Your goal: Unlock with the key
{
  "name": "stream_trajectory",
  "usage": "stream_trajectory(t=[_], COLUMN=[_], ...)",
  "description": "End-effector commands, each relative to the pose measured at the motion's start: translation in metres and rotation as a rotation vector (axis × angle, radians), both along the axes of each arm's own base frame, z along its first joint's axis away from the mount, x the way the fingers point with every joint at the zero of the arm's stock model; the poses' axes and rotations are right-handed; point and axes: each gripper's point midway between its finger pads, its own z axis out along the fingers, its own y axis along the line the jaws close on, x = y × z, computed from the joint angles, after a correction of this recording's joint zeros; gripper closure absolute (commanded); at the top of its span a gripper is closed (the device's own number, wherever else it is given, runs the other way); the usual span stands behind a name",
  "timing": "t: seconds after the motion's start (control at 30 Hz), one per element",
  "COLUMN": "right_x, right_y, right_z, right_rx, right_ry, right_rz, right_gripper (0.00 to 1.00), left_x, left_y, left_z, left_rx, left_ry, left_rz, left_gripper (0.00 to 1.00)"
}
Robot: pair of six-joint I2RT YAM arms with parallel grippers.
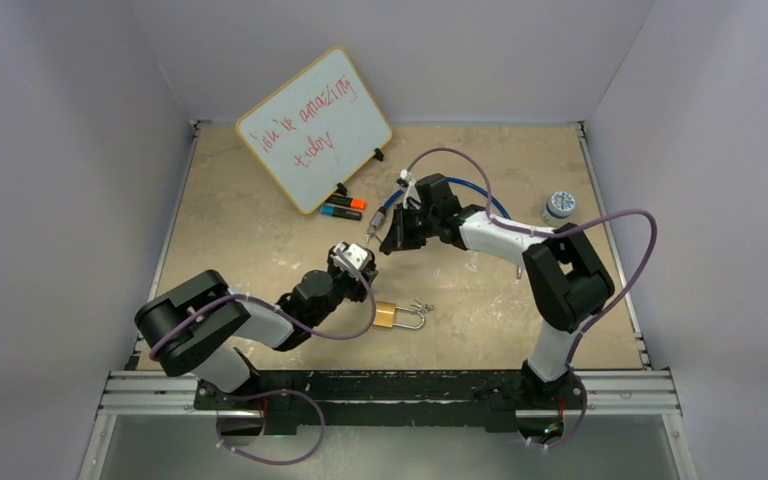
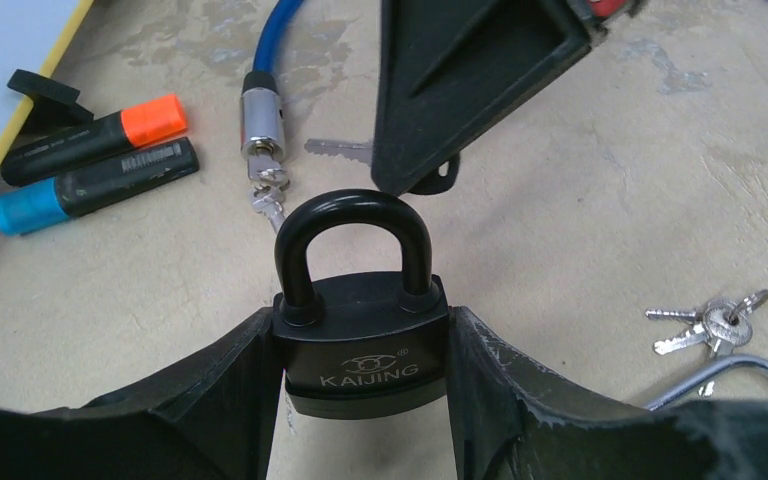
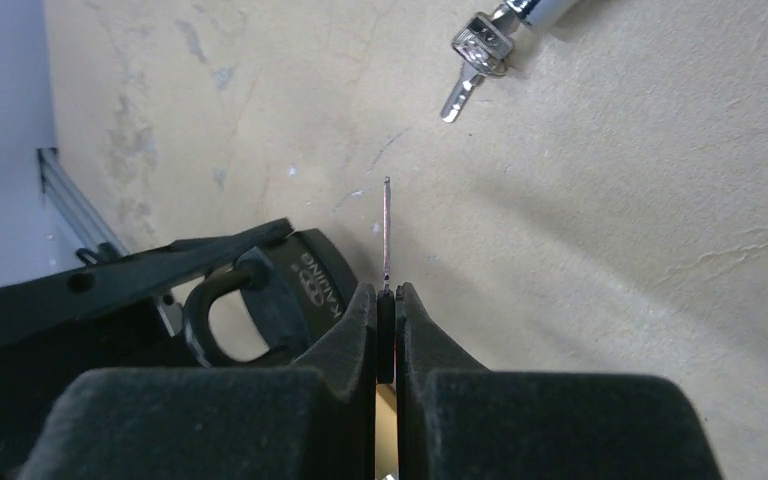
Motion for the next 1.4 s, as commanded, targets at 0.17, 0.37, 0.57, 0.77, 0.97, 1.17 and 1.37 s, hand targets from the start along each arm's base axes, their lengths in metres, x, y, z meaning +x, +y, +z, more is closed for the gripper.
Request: stream_trajectory(t=[0.17,0.37,0.57,0.77,0.97,1.17,1.37], right_x=[0.008,-0.011,-0.022,-0.023,-0.014,-0.007,-0.010], right_y=[0.005,0.021,0.028,0.019,0.007,-0.014,-0.033], right_z=[-0.023,-0.030,-0.034,-0.033,-0.024,-0.012,-0.019], right_rx=[-0.138,-0.147,-0.156,-0.188,-0.223,-0.202,-0.172], right_ry=[0.005,0.010,0.016,0.046,0.037,0.025,0.080], right_rz=[0.005,0.107,0.135,0.079,-0.017,-0.108,-0.156], right_gripper=[1.00,1.00,1.00,1.00,1.00,1.00,1.00], left_x=[-0.005,-0.009,-0.011,-0.008,-0.008,-0.001,0.000], left_y=[-0.010,-0.009,0.000,0.011,0.025,0.059,0.064], left_z=[0.010,-0.004,-0.007,0.006,0.031,0.061,0.066], left_rx=[-0.124,-0.140,-0.106,-0.093,-0.140,-0.277,-0.518], left_ry=[-0.106,-0.085,-0.070,-0.066,-0.016,0.147,0.399], left_rz=[-0.062,-0.067,-0.042,0.015,0.104,0.406,0.571], left_gripper=[0.88,0.67,0.28,0.15,0.11,0.09,0.07])
